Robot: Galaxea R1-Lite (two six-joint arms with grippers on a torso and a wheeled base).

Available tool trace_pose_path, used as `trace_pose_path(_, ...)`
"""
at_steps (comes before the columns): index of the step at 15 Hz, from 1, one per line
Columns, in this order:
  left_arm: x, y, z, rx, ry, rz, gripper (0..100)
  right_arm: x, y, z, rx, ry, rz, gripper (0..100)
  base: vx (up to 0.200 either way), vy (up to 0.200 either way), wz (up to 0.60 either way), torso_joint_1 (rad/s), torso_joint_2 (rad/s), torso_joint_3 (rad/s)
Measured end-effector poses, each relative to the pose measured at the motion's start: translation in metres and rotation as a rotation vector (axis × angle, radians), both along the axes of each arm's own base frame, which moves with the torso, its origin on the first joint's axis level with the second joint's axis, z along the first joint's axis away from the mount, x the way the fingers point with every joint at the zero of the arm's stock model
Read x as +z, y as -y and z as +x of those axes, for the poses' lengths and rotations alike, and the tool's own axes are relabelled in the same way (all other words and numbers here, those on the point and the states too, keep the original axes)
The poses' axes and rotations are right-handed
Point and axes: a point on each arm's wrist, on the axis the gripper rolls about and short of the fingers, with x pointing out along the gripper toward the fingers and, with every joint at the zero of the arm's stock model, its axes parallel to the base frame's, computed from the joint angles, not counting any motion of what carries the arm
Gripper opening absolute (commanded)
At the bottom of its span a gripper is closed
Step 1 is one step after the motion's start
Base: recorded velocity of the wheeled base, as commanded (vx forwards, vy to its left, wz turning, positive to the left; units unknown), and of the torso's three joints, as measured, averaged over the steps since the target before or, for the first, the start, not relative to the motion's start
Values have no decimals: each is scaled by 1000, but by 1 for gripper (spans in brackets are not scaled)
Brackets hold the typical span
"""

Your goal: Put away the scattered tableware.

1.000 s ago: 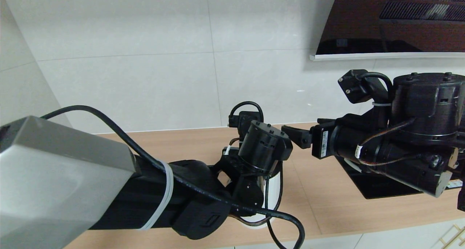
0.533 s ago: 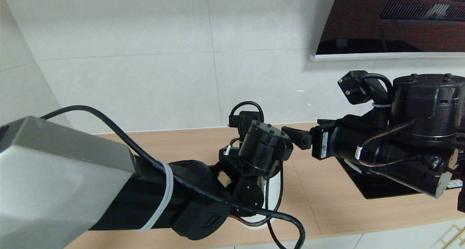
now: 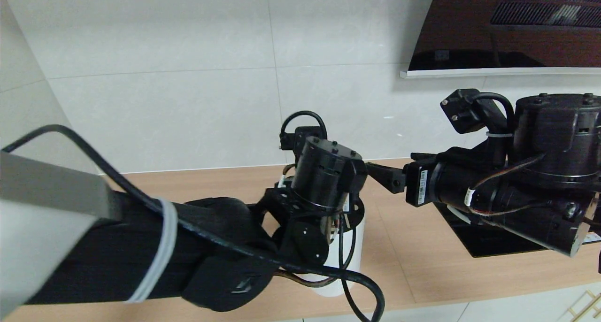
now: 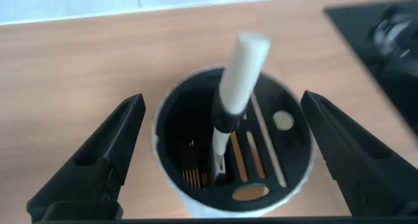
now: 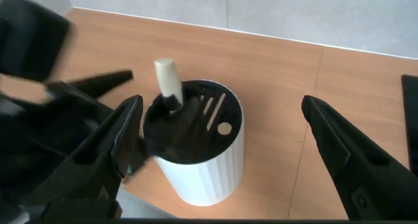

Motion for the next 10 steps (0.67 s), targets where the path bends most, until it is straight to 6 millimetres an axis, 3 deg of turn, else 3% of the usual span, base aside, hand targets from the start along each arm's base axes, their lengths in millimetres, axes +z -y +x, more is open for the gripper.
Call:
trace_pose_path(3,50,-40,-29,-81,58,-78,100,10,15,-7,-30,29,29,100,0,0,0,0,0,0)
trace_pose_path(5,75,-86,-50,-135,104,-95,100,8,34,-21,-61,30,29,100,0,0,0,0,0,0)
trace_pose_path(7,83,-132,-75,-160,135,-97,100,3,55,-38,-87,32,26,100,0,0,0,0,0,0)
trace_pose_path(10,68,-200,-119,-96,166,-89,100,-6,100,-84,-133,80,24,100,0,0,0,0,0,0)
